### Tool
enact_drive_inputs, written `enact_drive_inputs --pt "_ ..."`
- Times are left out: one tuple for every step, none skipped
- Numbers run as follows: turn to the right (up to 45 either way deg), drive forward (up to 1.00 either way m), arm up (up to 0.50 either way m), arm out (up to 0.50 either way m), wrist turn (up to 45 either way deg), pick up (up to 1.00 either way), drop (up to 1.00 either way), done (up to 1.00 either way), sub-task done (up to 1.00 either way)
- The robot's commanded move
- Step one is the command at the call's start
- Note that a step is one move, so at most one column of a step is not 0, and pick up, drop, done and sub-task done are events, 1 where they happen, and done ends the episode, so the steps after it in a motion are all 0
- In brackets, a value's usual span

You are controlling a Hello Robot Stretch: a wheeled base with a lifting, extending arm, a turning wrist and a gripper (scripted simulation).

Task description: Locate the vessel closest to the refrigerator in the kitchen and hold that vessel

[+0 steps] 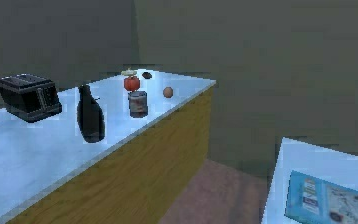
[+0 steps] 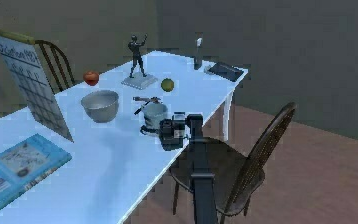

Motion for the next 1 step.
enact_drive_inputs --pt "0.0 0.00 0.00 0.00 0.0 0.00 0.00 1.00 0.00"
